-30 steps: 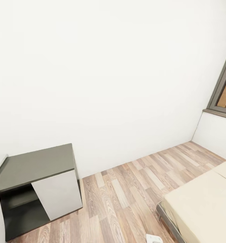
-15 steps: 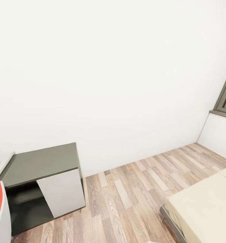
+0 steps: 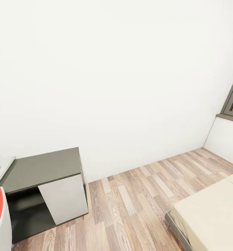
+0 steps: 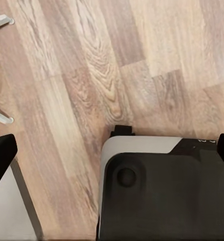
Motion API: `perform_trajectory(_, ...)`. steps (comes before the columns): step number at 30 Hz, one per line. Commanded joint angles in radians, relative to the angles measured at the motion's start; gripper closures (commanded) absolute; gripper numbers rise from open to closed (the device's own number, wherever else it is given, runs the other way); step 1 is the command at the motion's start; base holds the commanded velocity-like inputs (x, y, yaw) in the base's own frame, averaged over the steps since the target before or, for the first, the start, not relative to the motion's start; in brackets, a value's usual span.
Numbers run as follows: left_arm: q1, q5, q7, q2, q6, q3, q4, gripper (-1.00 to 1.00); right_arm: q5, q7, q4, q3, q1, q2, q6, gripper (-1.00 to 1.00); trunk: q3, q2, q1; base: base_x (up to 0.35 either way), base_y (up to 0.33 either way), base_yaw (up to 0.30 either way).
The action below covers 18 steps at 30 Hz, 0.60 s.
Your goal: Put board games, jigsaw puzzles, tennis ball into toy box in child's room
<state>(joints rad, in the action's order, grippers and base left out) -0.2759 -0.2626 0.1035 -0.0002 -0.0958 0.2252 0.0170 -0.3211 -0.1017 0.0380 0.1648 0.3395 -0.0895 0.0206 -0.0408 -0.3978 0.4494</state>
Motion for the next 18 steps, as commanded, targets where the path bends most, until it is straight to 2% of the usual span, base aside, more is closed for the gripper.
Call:
perform_trajectory(1,0.005,-0.01,0.002,0.0,-0.003,0.008,-0.001,-1.0,-0.009,-0.006,-0.001,0.009,0.0,0.0,-0.007,-1.0,-0.002,-0.002,0.001,0.0,0.0,0.0)
perform_trajectory(4,0.016,-0.013,0.002,0.0,-0.006,0.008,-0.001,-1.0,-0.009,-0.022,-0.004,0.009,-0.004,0.0,-0.018,-1.0,-0.002,-0.002,0.001,0.0,0.0,0.0)
perform_trajectory(10,0.04,-0.015,0.002,0.001,-0.072,0.008,-0.002,-1.0,-0.006,-0.072,-0.006,0.009,-0.029,0.008,-0.053,-1.0,-0.002,-0.002,0.001,0.0,0.0,0.0)
perform_trajectory(13,0.046,-0.014,0.001,0.001,-0.092,0.008,-0.001,-1.0,0.0,-0.078,-0.006,0.012,-0.05,0.016,-0.096,-1.0,-0.002,-0.002,0.001,0.0,0.0,0.0)
perform_trajectory(18,0.048,-0.013,0.001,0.002,-0.122,0.008,0.0,-1.0,0.016,-0.08,-0.006,0.015,-0.061,0.022,-0.123,-1.0,-0.002,-0.002,0.001,0.0,0.0,0.0)
